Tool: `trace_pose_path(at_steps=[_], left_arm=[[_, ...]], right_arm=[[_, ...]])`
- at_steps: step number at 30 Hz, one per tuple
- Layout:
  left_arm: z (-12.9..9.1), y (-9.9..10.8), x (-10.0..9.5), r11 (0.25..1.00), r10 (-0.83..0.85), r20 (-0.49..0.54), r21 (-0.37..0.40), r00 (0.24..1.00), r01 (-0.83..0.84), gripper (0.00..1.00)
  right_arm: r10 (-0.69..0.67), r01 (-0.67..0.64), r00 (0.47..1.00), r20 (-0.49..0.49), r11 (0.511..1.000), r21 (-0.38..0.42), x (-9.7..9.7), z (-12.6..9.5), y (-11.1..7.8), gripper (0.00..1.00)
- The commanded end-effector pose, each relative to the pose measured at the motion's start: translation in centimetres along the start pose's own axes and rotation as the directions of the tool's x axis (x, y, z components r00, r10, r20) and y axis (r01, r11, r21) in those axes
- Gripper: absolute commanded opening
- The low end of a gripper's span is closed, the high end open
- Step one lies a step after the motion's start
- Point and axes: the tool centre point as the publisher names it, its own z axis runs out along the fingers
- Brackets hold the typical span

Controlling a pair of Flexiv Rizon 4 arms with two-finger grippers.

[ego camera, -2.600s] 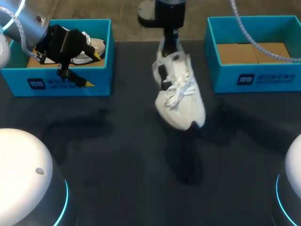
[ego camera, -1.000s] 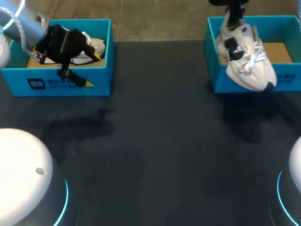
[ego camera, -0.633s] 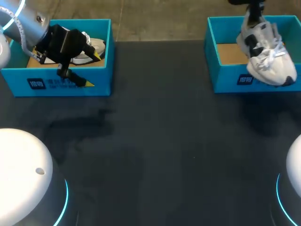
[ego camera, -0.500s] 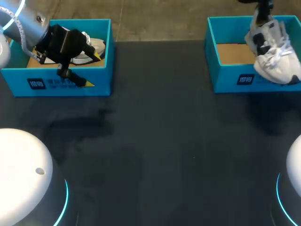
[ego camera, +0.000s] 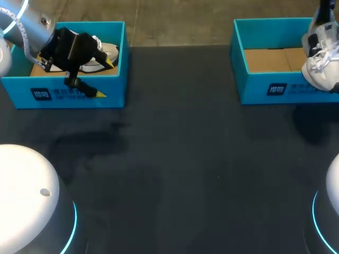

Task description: Take the shoe out of the shoebox, open the shoe tongue, remove and reinsert the insole, then place the shoe into the shoebox

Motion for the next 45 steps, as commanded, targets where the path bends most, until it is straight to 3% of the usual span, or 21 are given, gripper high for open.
trace_pose_path(at_steps=[1, 8, 13, 20, 30, 36, 37, 39, 45], left_arm=[[-0.1, 0.0, 0.0, 1.0, 0.0, -0.001, -0.003, 1.0, 0.0, 1.0], [-0.1, 0.0, 0.0, 1.0, 0.0, -0.001, -0.003, 1.0, 0.0, 1.0], [-0.1, 0.0, 0.0, 1.0, 0.0, -0.001, -0.003, 1.0, 0.0, 1.0], [-0.1, 0.0, 0.0, 1.0, 0.0, -0.001, -0.003, 1.0, 0.0, 1.0], [-0.1, 0.0, 0.0, 1.0, 0.0, -0.001, -0.003, 1.0, 0.0, 1.0], [-0.1, 0.0, 0.0, 1.0, 0.0, -0.001, -0.003, 1.0, 0.0, 1.0], [-0.1, 0.0, 0.0, 1.0, 0.0, -0.001, -0.003, 1.0, 0.0, 1.0], [-0.1, 0.0, 0.0, 1.0, 0.0, -0.001, -0.003, 1.0, 0.0, 1.0], [-0.1, 0.0, 0.0, 1.0, 0.0, -0.001, -0.003, 1.0, 0.0, 1.0]], right_arm=[[0.079, -0.079, 0.997, -0.014, 0.997, 0.012, -0.9, 0.6, -1.1, 0.0], [0.301, -0.299, 0.953, -0.024, 0.952, 0.07, -1.6, 0.9, -2.4, 0.0], [0.462, -0.458, 0.887, -0.023, 0.884, 0.099, -1.5, 1.2, -3.1, 0.0], [0.693, -0.693, 0.721, -0.002, 0.72, 0.028, -1.2, 1.5, -3.9, 0.0], [0.888, -0.891, 0.452, 0.08, 0.447, 0.076, 0.1, 1.7, -6.0, 0.0], [0.935, -0.936, 0.347, 0.078, 0.341, 0.084, 0.7, 1.4, -6.4, 0.0], [0.947, -0.949, 0.306, 0.093, 0.296, 0.108, 0.9, 1.4, -6.5, 0.0], [0.959, -0.956, 0.277, 0.068, 0.268, 0.116, 1.2, 1.5, -6.7, 0.0], [0.957, -0.949, 0.288, 0.036, 0.28, 0.146, 1.4, 2.0, -6.4, 0.0]])
